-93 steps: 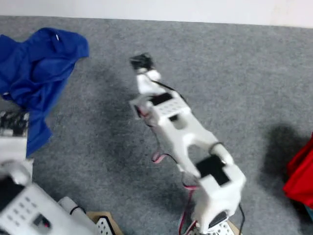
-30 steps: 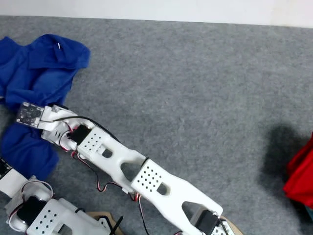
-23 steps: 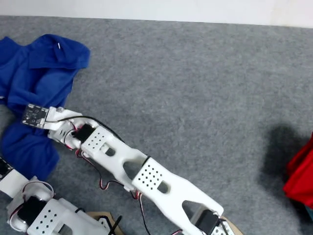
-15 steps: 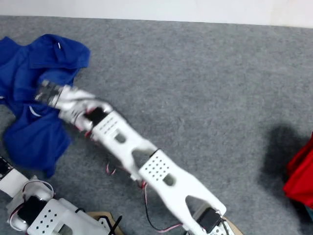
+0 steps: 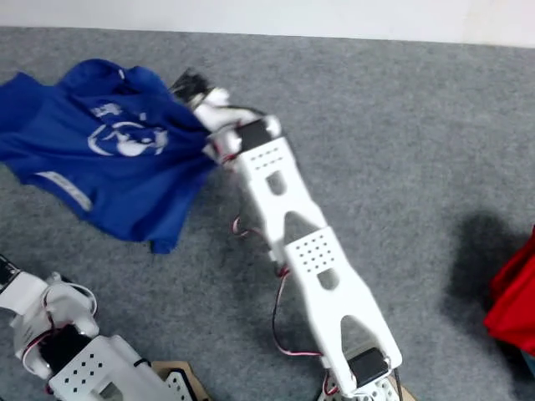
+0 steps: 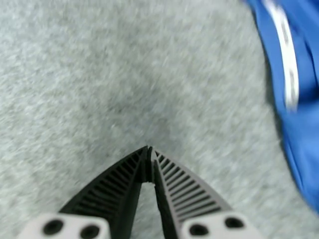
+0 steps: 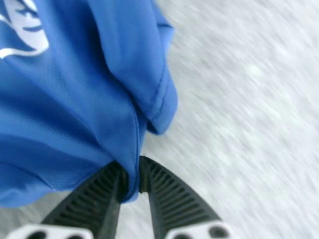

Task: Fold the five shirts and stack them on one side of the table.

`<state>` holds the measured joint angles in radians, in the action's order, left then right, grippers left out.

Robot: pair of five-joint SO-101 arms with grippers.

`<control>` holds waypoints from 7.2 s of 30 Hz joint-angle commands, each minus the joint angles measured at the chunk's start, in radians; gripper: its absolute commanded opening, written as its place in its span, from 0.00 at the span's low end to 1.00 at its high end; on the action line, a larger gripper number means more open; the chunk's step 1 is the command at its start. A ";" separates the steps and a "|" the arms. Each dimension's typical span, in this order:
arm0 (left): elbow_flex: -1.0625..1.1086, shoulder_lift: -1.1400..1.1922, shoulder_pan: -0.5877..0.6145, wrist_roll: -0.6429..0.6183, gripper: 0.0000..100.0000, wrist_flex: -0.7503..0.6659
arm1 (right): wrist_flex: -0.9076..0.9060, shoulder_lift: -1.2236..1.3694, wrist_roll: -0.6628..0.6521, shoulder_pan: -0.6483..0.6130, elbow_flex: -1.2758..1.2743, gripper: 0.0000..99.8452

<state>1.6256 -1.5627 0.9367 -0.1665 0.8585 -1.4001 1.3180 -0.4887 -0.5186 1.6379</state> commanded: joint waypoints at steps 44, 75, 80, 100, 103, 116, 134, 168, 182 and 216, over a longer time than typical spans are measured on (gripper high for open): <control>-0.727 1.015 -0.773 -0.041 0.14 0.206 | -0.340 -0.868 0.068 0.407 -0.834 0.30; -0.983 1.429 -1.168 0.037 0.13 0.253 | 0.163 -1.291 0.074 0.544 -1.682 0.30; -1.076 1.569 -1.201 0.037 0.13 0.255 | 0.268 -1.369 0.074 0.542 -1.827 0.30; -1.079 1.664 -1.277 0.038 0.01 0.140 | 0.343 -1.423 0.074 0.542 -1.952 0.30; -1.072 1.636 -1.291 0.038 0.01 0.140 | 0.343 -1.419 0.074 0.542 -1.952 0.30; -1.078 1.191 -1.164 0.037 0.01 0.486 | 0.417 -1.419 0.074 0.524 -2.032 0.30; -1.078 0.984 -0.180 0.123 0.01 0.595 | 0.610 -1.414 0.462 0.206 -2.061 0.30; -1.072 1.224 -0.002 0.080 0.01 0.348 | 0.806 -1.089 0.531 -0.237 -1.837 0.30; -1.020 1.224 -0.021 0.078 0.01 0.296 | 0.791 -1.119 0.531 -0.298 -1.837 0.30; -1.283 1.214 -0.216 -0.249 0.01 0.331 | 0.524 -1.503 0.499 0.254 -1.741 0.01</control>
<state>0.4442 -0.3368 0.7465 -0.3460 1.1699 -0.8661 -0.0384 0.0330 -0.3529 -0.1250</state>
